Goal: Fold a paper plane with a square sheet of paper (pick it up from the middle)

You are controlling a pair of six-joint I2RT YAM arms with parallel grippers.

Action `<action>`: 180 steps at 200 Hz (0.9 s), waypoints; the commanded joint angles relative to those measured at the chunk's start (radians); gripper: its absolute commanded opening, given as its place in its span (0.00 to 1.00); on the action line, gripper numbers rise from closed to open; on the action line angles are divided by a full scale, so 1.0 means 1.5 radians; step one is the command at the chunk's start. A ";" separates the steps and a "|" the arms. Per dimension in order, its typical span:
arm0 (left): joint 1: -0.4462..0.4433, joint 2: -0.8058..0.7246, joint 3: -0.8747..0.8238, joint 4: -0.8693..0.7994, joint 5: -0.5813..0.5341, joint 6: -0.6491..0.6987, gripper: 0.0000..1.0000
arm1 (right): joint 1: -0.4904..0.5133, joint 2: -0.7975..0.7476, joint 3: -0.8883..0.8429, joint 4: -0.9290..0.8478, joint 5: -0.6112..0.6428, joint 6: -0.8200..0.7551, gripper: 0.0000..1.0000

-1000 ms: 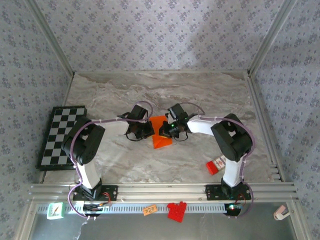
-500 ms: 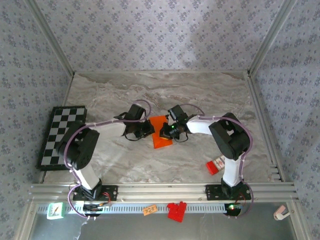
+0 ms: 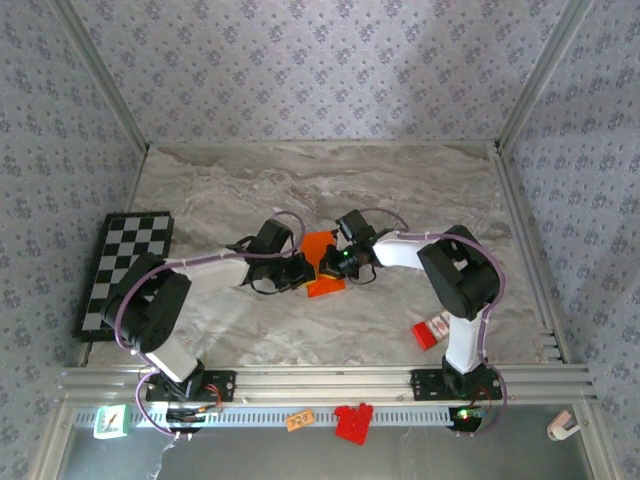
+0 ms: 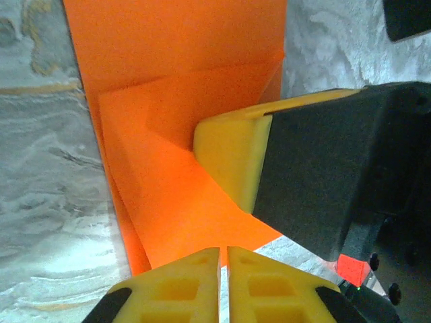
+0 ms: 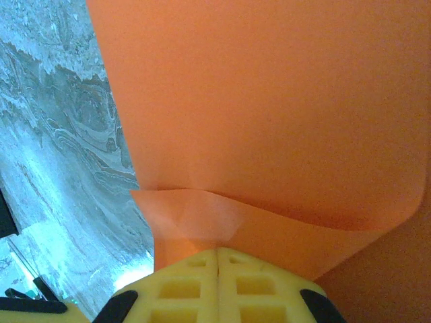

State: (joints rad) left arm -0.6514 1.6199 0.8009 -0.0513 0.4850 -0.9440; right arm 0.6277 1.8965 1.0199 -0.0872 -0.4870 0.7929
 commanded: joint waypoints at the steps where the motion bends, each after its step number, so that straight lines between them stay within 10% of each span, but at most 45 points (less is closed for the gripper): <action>1: -0.001 0.023 -0.003 0.027 0.028 -0.004 0.10 | -0.001 0.056 -0.020 -0.084 0.073 0.007 0.05; 180: -0.010 0.067 -0.019 -0.095 -0.014 0.093 0.02 | -0.008 0.069 -0.015 -0.098 0.076 0.021 0.05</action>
State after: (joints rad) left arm -0.6514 1.7241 0.7845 -0.0235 0.5117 -0.8787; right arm 0.6212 1.9076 1.0382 -0.1127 -0.4980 0.8043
